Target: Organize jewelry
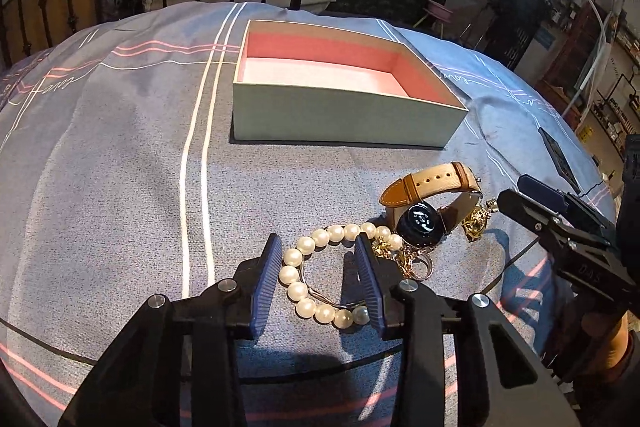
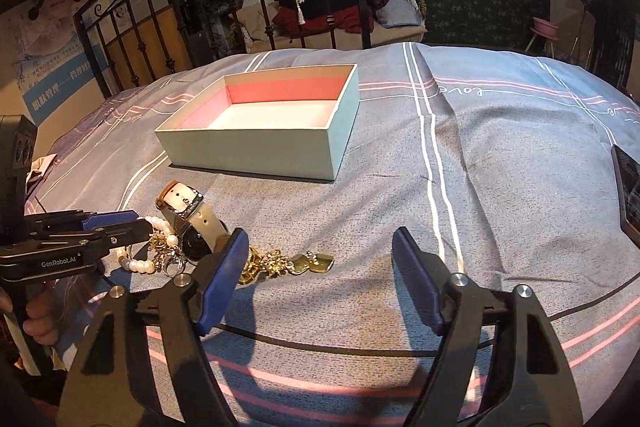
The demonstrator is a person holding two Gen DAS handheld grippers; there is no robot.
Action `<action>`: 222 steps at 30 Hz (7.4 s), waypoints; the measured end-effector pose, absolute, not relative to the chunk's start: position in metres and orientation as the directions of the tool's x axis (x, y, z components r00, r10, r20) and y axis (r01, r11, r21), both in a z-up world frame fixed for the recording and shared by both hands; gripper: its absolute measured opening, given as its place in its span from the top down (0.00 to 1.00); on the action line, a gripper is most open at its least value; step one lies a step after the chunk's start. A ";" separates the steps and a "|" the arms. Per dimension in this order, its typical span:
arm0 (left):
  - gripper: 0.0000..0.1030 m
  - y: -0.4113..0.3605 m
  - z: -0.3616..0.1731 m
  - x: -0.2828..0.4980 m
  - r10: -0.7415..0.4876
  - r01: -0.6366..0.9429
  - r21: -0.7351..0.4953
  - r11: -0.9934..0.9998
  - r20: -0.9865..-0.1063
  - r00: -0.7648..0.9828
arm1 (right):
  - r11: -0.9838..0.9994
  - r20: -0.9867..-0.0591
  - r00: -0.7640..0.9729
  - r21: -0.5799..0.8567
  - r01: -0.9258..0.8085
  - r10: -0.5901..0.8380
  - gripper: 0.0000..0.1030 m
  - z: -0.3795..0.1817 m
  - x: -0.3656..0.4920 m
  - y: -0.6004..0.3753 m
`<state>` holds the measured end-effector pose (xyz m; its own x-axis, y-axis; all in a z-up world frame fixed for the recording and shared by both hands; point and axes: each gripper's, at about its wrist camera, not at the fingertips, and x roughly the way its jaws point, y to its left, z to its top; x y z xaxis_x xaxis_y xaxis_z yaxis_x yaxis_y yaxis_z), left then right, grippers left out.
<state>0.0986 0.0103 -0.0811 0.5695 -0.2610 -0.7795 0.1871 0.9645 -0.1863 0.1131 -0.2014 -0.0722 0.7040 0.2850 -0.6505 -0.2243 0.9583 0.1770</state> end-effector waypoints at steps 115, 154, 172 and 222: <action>0.69 -0.018 -0.033 0.239 -0.234 0.143 -0.185 0.972 -0.744 0.626 | 0.898 -0.747 0.555 0.128 -0.420 0.366 0.71 -0.060 0.276 -0.118; 0.15 -0.018 -0.095 0.104 -0.177 0.269 -0.022 0.963 -0.806 0.566 | 0.960 -0.746 0.616 0.122 -0.251 0.255 0.34 -0.089 0.126 -0.204; 0.46 -0.022 -0.092 0.101 -0.217 0.315 -0.026 0.949 -0.777 0.591 | 0.951 -0.760 0.606 0.050 -0.307 0.235 0.29 -0.090 0.124 -0.184; 0.47 -0.010 -0.062 0.097 -0.271 0.267 -0.121 0.956 -0.710 0.650 | 0.915 -0.778 0.585 -0.031 -0.401 0.230 0.93 -0.087 0.156 -0.158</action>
